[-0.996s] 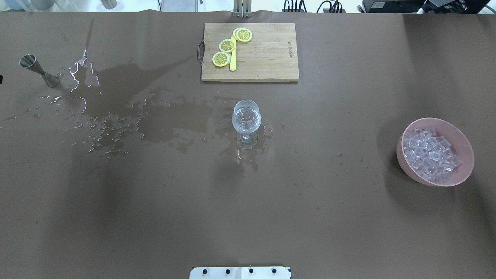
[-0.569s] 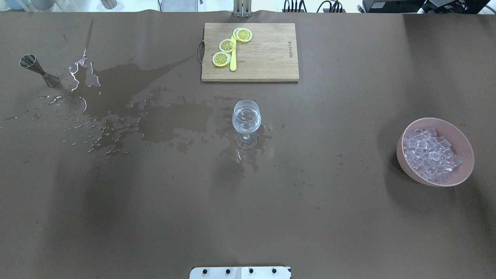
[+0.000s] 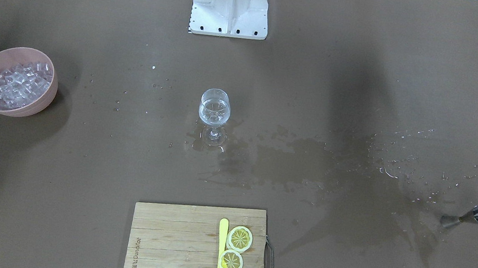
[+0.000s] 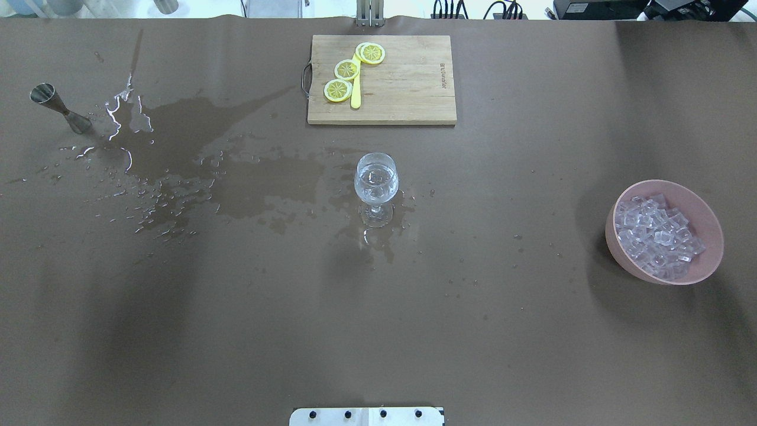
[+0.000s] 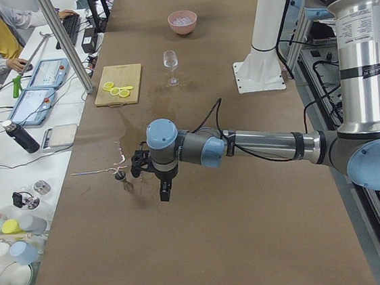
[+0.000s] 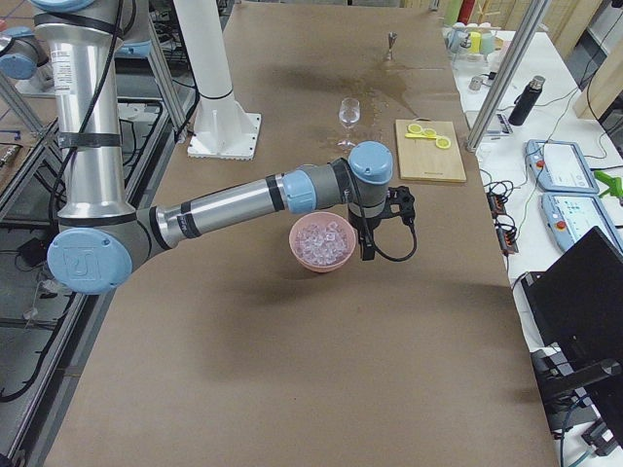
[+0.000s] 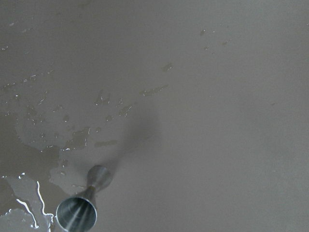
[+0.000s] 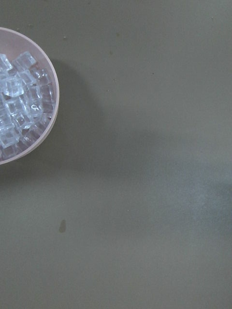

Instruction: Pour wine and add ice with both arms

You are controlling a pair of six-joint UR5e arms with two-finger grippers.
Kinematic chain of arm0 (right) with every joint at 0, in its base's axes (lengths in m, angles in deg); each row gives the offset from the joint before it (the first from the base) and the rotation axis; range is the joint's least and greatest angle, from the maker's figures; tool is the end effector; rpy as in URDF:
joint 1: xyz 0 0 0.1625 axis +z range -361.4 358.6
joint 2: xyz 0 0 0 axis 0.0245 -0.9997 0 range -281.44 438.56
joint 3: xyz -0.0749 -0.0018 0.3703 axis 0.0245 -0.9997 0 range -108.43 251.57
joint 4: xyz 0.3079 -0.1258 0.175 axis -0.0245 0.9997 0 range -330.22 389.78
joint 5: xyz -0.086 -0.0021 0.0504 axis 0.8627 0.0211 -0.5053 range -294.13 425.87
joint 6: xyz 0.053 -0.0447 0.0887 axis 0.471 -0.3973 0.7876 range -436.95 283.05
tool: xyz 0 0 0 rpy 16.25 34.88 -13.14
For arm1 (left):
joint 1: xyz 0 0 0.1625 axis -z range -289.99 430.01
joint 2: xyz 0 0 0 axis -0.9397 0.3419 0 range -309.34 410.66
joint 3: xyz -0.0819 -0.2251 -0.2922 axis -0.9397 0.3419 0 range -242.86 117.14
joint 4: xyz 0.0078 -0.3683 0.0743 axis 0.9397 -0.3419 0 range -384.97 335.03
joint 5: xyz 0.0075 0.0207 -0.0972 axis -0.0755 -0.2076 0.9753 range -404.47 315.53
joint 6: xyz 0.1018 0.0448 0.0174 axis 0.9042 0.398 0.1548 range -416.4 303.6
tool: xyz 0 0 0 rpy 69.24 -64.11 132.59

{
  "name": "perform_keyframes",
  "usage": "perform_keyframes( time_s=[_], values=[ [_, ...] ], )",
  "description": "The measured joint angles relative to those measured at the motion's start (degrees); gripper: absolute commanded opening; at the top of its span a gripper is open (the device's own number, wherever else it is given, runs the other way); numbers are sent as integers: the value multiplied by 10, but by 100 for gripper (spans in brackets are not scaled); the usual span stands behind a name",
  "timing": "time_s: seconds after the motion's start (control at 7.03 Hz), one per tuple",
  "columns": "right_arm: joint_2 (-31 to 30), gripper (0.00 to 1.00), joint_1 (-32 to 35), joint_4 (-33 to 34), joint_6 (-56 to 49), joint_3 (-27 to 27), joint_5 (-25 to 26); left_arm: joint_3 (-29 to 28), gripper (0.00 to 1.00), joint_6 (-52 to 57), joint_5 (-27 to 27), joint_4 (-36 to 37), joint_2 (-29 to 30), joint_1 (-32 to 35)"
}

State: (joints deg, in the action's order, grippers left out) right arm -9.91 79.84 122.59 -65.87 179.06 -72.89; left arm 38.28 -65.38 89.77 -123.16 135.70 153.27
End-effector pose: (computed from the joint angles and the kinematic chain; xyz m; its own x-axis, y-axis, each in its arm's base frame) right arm -0.0218 -0.4608 0.4691 0.6361 -0.1196 0.7623 0.0243 0.9905 0.1351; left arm -0.0035 -0.4367 0.5544 0.7005 0.1029 -0.7062 -0.0045 0.9902 0.1398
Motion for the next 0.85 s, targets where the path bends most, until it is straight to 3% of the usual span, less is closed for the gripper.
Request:
perform_keyframes(
  time_s=[0.57,0.85],
  values=[
    [-18,96,-97,-6,51,42,28,10,98,-1,14,-1,-14,1],
    [-37,94,-149,-48,51,57,55,9,98,-1,15,-3,-14,0]
  ],
)
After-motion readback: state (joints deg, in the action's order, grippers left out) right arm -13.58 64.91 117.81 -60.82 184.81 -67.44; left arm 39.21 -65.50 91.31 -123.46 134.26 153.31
